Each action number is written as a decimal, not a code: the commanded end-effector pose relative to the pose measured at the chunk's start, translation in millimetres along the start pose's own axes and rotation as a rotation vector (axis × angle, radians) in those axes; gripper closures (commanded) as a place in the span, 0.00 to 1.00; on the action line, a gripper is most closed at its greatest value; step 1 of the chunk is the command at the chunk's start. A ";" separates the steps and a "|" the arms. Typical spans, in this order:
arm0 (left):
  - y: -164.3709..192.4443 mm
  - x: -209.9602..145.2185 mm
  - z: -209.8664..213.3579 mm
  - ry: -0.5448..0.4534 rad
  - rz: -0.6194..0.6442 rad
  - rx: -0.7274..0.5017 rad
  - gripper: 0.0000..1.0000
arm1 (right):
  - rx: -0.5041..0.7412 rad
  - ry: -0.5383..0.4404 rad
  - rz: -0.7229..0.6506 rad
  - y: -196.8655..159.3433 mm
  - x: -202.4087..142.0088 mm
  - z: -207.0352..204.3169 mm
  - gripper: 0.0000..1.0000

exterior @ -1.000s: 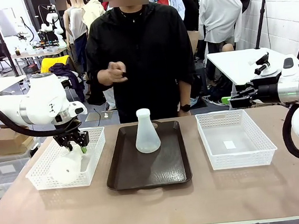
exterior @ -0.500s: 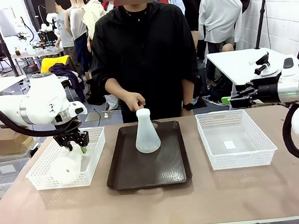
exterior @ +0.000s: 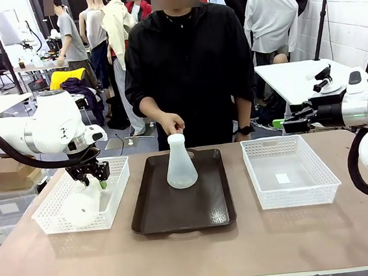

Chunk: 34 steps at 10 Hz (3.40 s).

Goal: Prepare the laboratory tools.
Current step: Place the picked Big flask upright in the Handle tray as directed by the person.

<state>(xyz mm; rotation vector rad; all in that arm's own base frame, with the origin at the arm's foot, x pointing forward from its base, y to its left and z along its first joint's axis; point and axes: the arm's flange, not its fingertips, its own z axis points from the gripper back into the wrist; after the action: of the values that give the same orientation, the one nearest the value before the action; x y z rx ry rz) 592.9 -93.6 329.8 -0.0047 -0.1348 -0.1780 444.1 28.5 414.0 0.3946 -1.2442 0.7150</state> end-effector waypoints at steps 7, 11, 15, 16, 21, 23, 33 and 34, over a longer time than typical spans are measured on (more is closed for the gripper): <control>-1.2 -2.9 6.2 -0.037 -0.025 0.001 1.00 | 0.007 0.006 -0.005 -1.3 3.5 -1.3 0.00; -11.5 -9.6 70.2 -0.127 -0.135 -0.049 1.00 | 0.007 0.006 -0.005 -1.3 3.5 -1.3 0.00; -15.7 -24.3 120.2 -0.225 -0.203 -0.032 1.00 | 0.007 0.006 -0.005 -1.3 3.5 -1.3 0.00; -16.4 -29.3 127.5 -0.239 -0.216 -0.038 1.00 | 0.007 0.006 -0.005 -1.3 3.5 -1.3 0.00; -22.9 -70.0 198.7 -0.452 -0.459 -0.250 1.00 | 0.007 0.006 -0.005 -1.3 3.5 -1.3 0.00; -20.7 -87.2 227.0 -0.553 -0.581 -0.334 1.00 | 0.007 0.006 -0.005 -1.3 3.5 -1.3 0.00; -36.2 -121.8 236.7 -0.639 -1.341 -0.878 1.00 | 0.007 0.006 -0.005 -1.3 3.5 -1.3 0.00; -36.2 -121.8 236.7 -0.639 -1.341 -0.878 1.00 | 0.007 0.006 -0.005 -1.3 3.5 -1.3 0.00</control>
<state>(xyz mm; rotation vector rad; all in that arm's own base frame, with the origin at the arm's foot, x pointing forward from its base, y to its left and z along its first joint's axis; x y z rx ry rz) 449.1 -100.3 541.8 -0.8994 -0.6629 -1.5770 444.7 28.7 414.1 0.3941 -1.2441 0.7152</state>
